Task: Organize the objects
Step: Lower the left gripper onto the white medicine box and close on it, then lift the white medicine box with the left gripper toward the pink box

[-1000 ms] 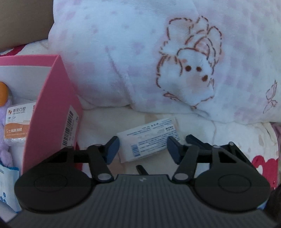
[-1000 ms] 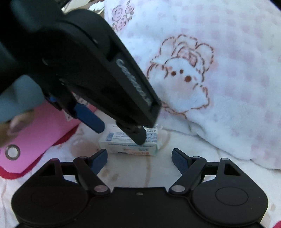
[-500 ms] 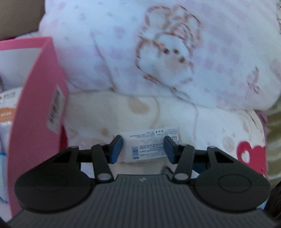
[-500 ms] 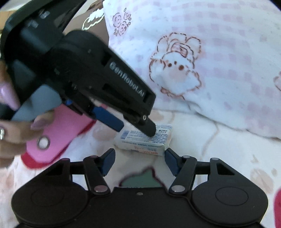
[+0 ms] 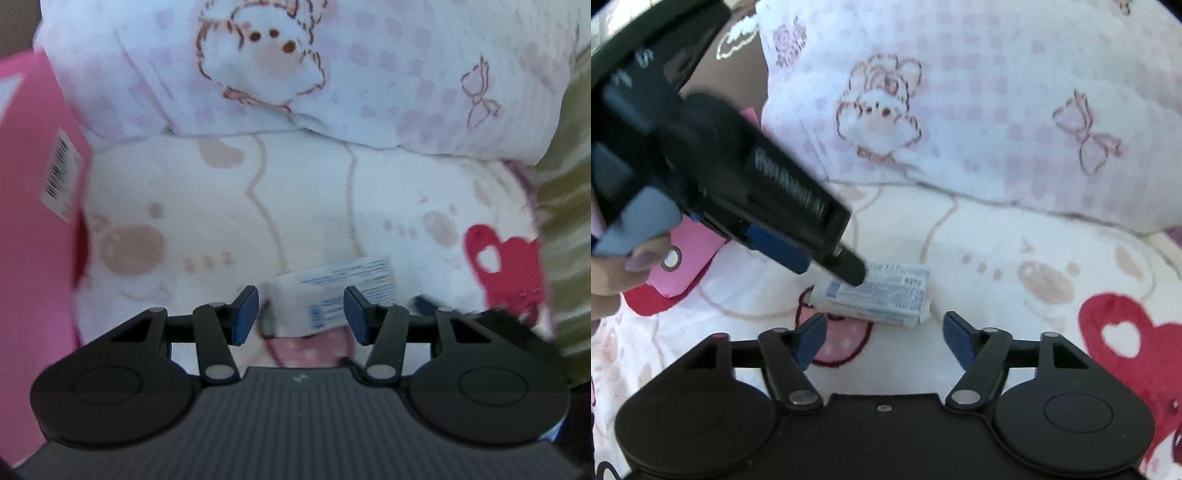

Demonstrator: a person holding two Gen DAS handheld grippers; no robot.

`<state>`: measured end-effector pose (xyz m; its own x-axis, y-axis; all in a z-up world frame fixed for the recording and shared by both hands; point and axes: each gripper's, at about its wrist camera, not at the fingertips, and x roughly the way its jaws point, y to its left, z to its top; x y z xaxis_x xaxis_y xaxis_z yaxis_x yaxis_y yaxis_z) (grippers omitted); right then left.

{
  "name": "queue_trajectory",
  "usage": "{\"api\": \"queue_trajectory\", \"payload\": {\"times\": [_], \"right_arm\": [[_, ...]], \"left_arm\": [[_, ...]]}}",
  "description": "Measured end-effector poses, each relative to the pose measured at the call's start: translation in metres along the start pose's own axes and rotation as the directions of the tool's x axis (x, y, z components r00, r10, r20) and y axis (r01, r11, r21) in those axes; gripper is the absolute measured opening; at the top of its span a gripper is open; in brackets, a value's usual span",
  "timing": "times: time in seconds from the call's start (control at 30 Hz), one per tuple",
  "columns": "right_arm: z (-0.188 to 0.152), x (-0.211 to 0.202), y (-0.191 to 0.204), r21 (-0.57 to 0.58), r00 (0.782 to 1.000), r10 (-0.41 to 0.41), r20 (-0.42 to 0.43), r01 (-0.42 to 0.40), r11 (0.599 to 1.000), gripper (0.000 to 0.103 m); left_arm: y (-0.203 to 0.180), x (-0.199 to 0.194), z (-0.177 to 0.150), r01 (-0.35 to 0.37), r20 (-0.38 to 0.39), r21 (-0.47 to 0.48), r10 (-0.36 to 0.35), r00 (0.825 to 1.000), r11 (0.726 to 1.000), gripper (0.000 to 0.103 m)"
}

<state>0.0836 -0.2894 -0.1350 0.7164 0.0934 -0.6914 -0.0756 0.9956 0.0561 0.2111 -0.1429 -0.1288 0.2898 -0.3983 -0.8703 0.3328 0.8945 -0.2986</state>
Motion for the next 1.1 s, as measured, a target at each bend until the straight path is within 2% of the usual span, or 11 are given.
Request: {"api": "queue_trajectory", "payload": {"times": [0.13,0.17,0.27,0.43,0.5,0.57,0.73,0.87,0.93,1.1], "right_arm": [[0.002,0.008,-0.009,0.057,1.000,0.007,0.014,-0.008,0.998,0.085],[0.003,0.019,-0.011,0.067,1.000,0.011,0.005,-0.011,0.998,0.085],[-0.003,0.026,-0.011,0.065,1.000,0.019,0.022,-0.020,0.998,0.085],[-0.006,0.022,-0.008,0.031,0.994,0.089,0.060,-0.091,0.995,0.083],[-0.011,0.016,-0.003,-0.015,0.995,0.068,0.075,-0.067,0.998,0.080],[-0.014,0.016,0.000,-0.056,0.996,0.051,0.068,-0.047,0.997,0.079],[-0.015,0.017,-0.001,-0.031,0.996,0.072,0.058,-0.070,0.997,0.081],[-0.023,0.017,-0.008,-0.006,0.994,0.087,0.064,-0.087,0.996,0.081],[-0.025,0.013,-0.007,-0.016,0.995,0.070,0.067,-0.070,0.997,0.082],[-0.024,-0.003,-0.005,0.044,0.997,0.054,0.059,-0.057,0.997,0.082]], "left_arm": [[0.011,0.005,0.000,0.023,-0.001,-0.024,-0.023,1.000,0.999,0.048],[0.013,0.007,-0.001,0.037,0.001,-0.026,-0.037,0.999,0.999,0.041],[0.019,0.013,-0.003,0.097,-0.001,-0.062,-0.098,0.995,0.993,0.034],[0.022,0.016,-0.007,0.138,0.024,-0.094,-0.136,0.990,0.986,0.034],[0.023,0.018,-0.009,0.143,0.029,-0.105,-0.141,0.990,0.984,0.034],[0.022,0.019,-0.010,0.144,0.032,-0.110,-0.142,0.989,0.983,0.034],[0.018,0.016,-0.012,0.130,0.040,-0.082,-0.127,0.991,0.988,0.034],[-0.001,0.015,-0.017,0.061,0.029,0.002,-0.061,0.998,0.998,0.034],[-0.009,0.011,-0.019,0.045,0.031,0.030,-0.046,0.998,0.999,0.034],[-0.007,0.001,-0.030,0.077,0.021,0.005,-0.077,0.997,0.997,0.034]]}}
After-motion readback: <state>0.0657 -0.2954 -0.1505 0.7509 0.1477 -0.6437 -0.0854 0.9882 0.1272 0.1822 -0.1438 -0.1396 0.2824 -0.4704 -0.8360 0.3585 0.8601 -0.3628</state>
